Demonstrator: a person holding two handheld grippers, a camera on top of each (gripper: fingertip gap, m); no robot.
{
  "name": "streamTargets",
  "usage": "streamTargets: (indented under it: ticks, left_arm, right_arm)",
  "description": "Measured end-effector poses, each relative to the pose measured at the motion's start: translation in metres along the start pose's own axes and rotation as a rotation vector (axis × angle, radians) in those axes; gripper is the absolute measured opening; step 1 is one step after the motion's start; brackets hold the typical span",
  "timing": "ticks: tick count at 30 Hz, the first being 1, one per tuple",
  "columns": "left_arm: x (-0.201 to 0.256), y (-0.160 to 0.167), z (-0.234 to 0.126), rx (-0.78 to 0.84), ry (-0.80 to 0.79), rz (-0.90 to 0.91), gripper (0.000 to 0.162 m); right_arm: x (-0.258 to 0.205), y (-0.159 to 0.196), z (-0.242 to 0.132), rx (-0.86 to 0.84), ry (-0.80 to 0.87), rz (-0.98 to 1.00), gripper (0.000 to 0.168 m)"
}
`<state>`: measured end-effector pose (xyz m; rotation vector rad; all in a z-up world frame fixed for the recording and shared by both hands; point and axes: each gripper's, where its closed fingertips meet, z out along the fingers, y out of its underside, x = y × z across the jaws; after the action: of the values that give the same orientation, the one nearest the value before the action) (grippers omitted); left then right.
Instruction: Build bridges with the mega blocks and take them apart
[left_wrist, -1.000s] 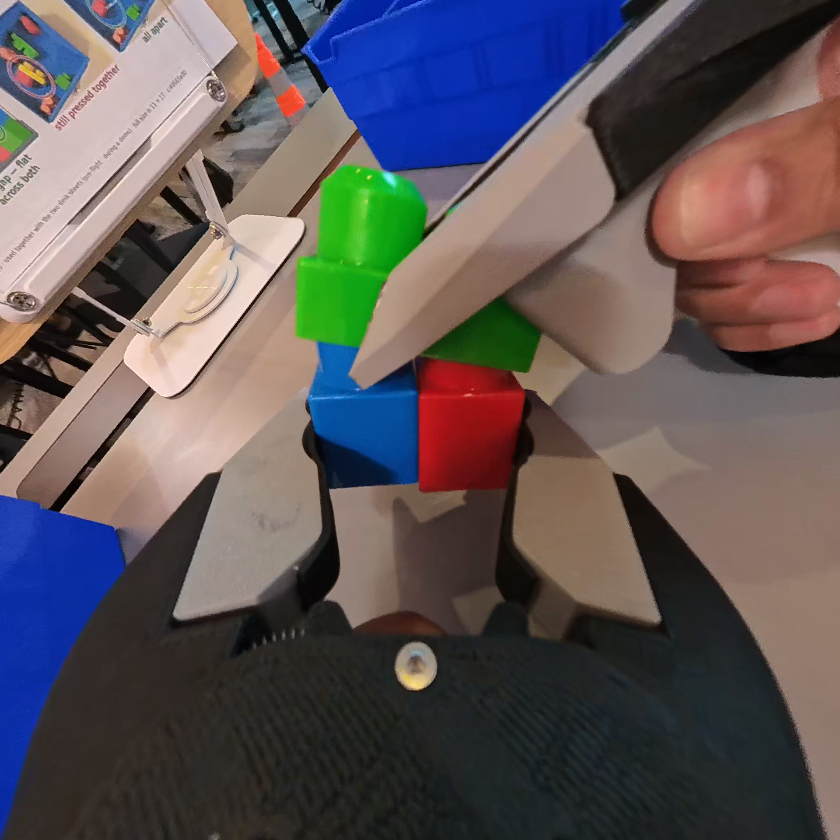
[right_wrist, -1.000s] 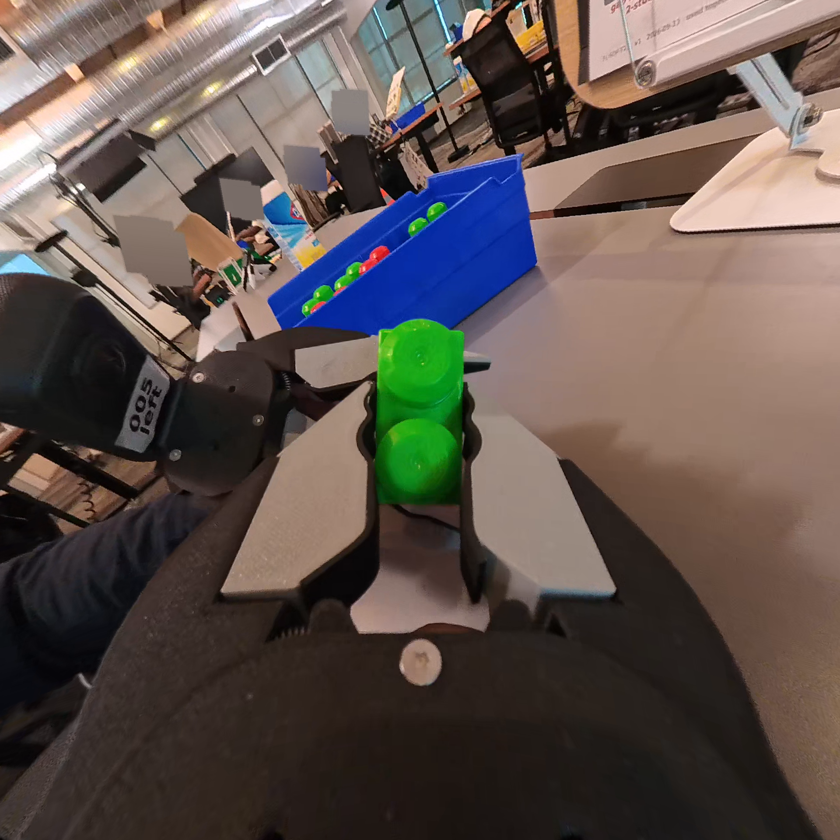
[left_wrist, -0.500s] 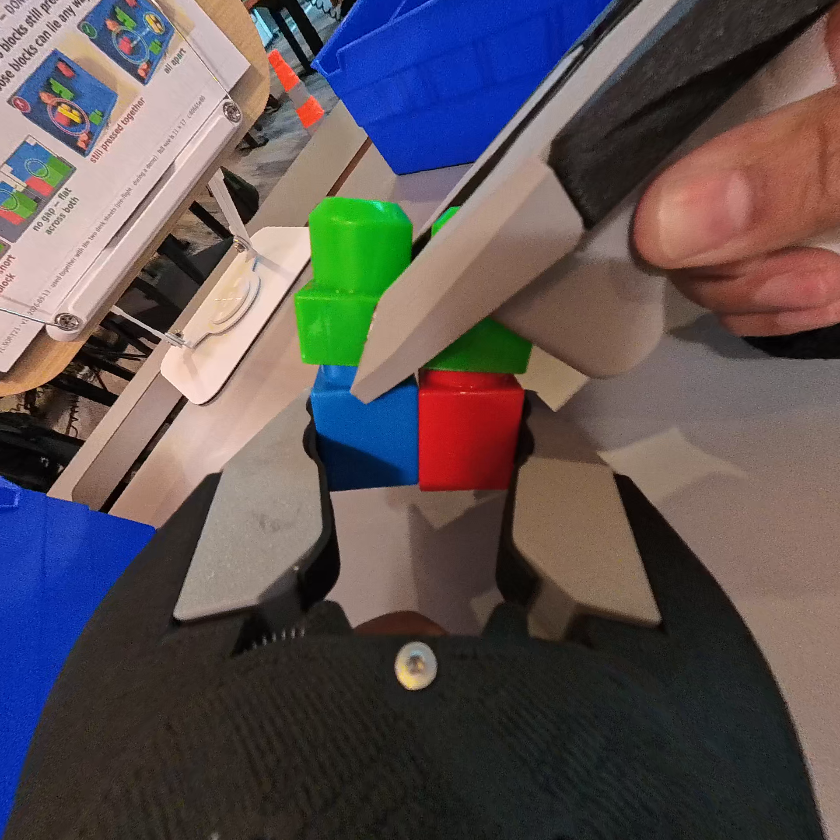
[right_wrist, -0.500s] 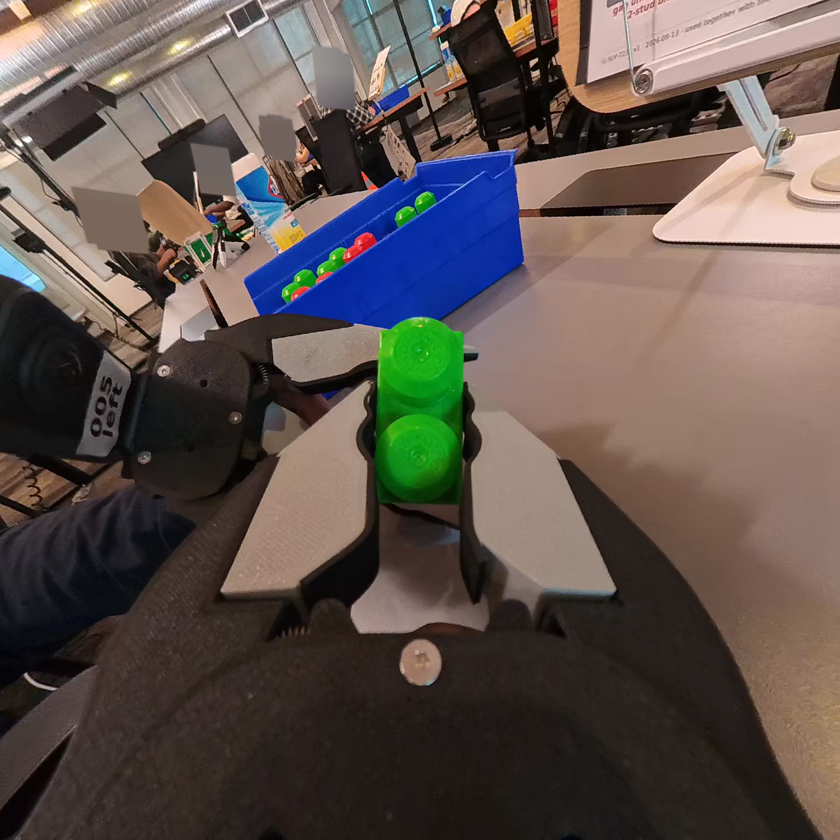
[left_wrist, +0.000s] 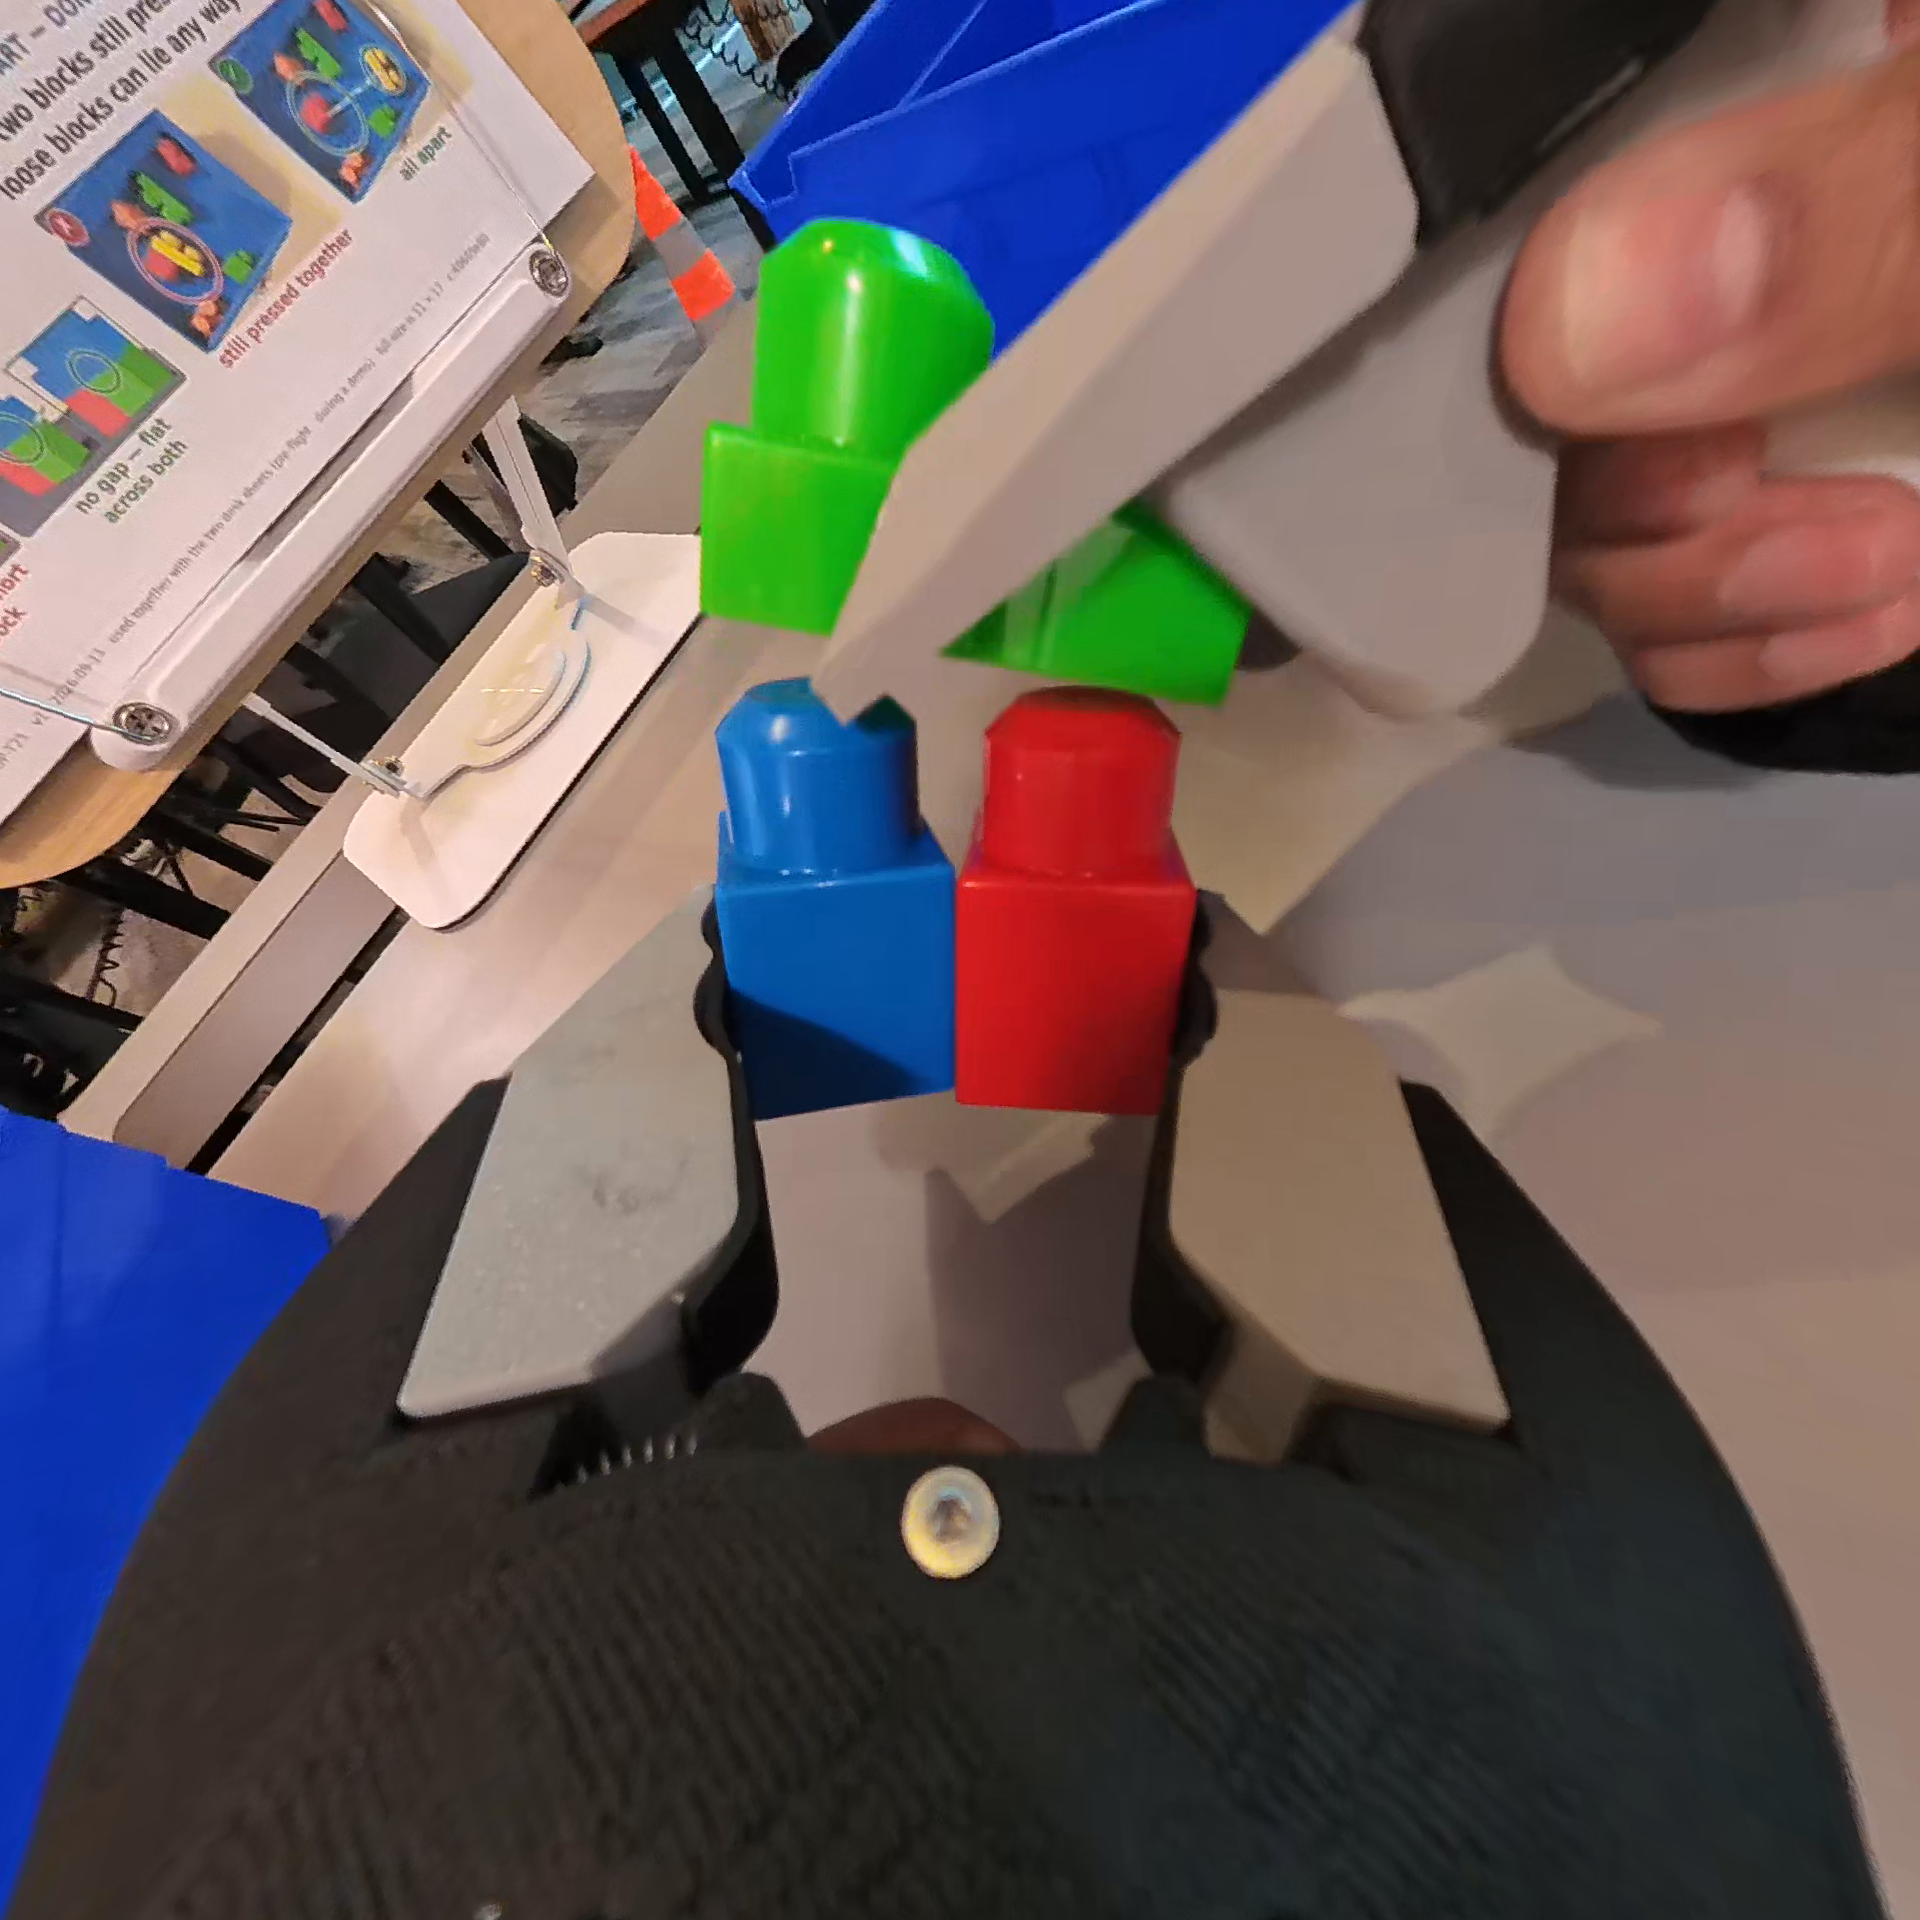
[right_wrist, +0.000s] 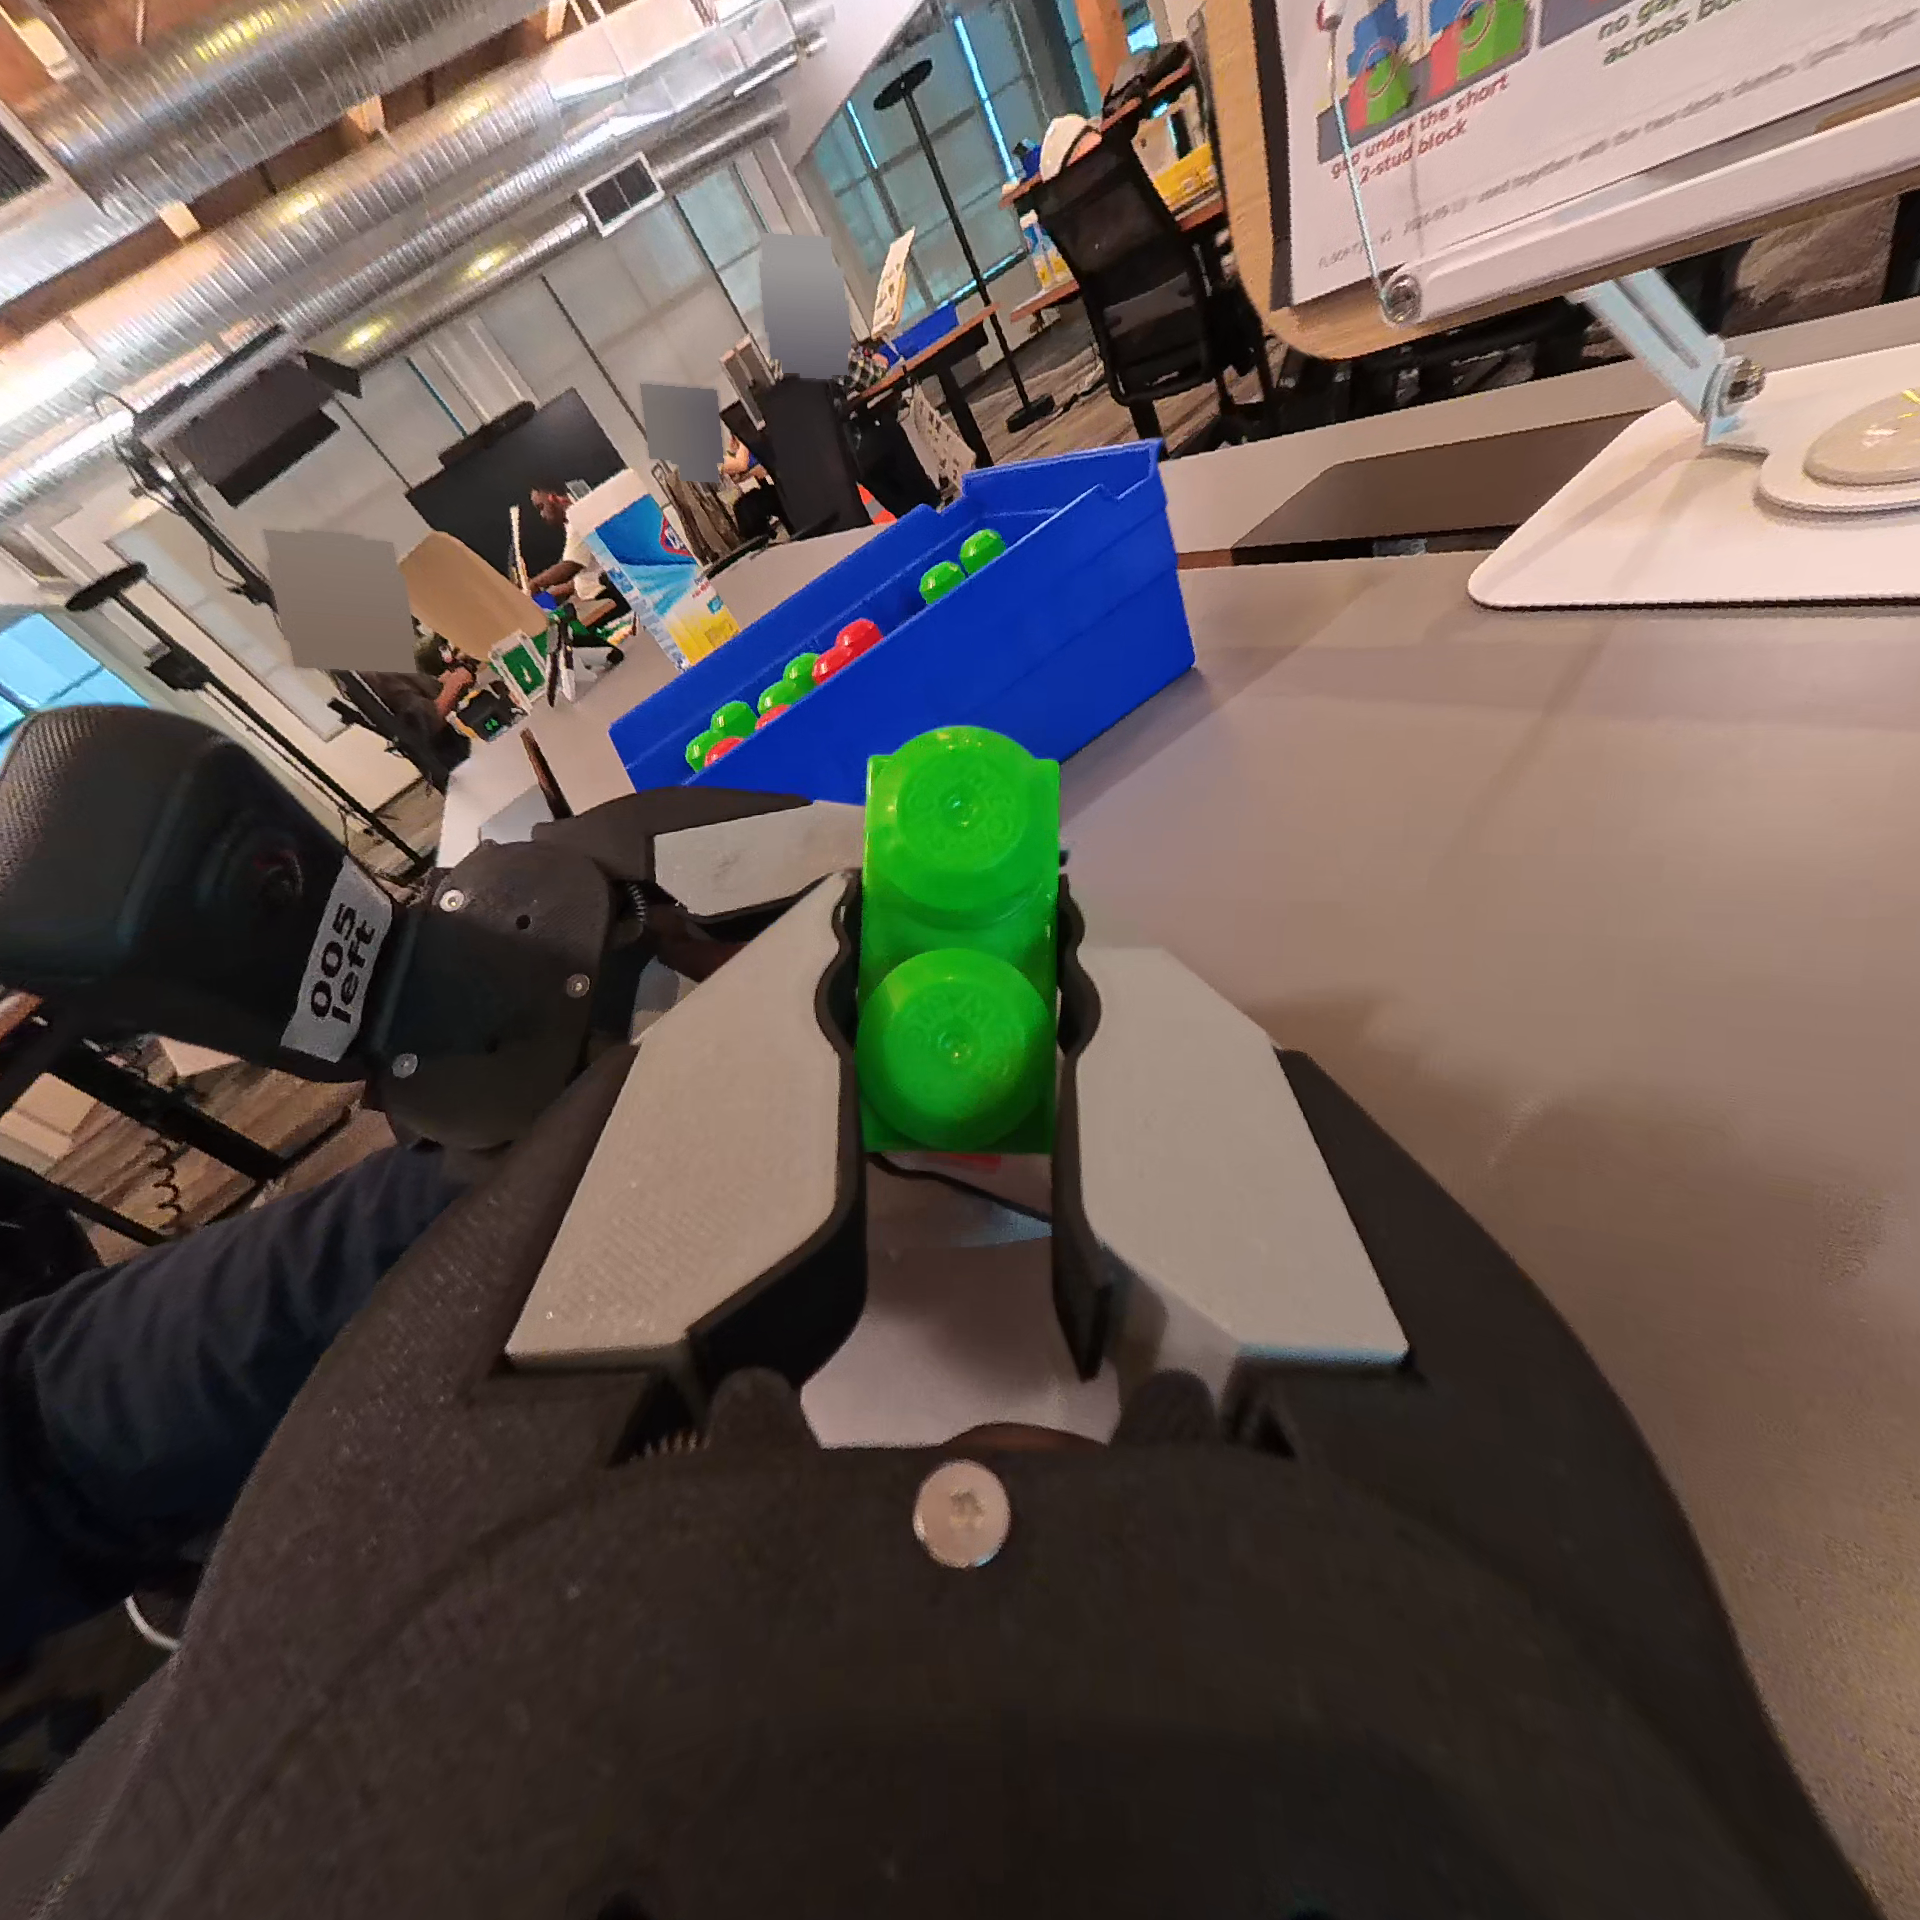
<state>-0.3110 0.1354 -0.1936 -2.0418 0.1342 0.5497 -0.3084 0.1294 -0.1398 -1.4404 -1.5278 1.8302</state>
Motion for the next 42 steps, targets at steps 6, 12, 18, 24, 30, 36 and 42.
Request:
streamTargets:
  ticks: [6,12,18,24,30,36,42]
  left_arm:
    - [0.003,-0.002,0.0,-0.002,-0.006,0.03,0.084]
    - [-0.003,-0.003,-0.002,0.013,-0.021,0.009,0.084]
    - [-0.002,-0.003,-0.002,0.01,-0.019,0.013,0.084]
    - [-0.003,-0.002,-0.002,0.011,-0.024,0.017,0.084]
    - [-0.001,-0.002,-0.001,0.004,-0.024,0.029,0.084]
    - [0.001,-0.001,0.0,-0.004,-0.026,0.039,0.084]
    - [0.001,0.0,0.0,-0.004,-0.023,0.034,0.084]
  right_arm:
    - [0.002,-0.004,-0.004,0.007,-0.027,0.038,0.034]
    - [0.004,-0.005,-0.006,-0.004,-0.042,0.057,0.033]
    - [0.007,-0.006,-0.008,0.0,-0.044,0.07,0.033]
    - [0.002,-0.003,-0.005,-0.015,-0.064,0.074,0.033]
    - [-0.004,-0.001,-0.003,-0.021,-0.074,0.069,0.033]
    - [-0.007,0.008,0.004,-0.055,-0.077,0.066,0.034]
    - [-0.009,0.01,0.004,-0.063,-0.097,0.085,0.034]
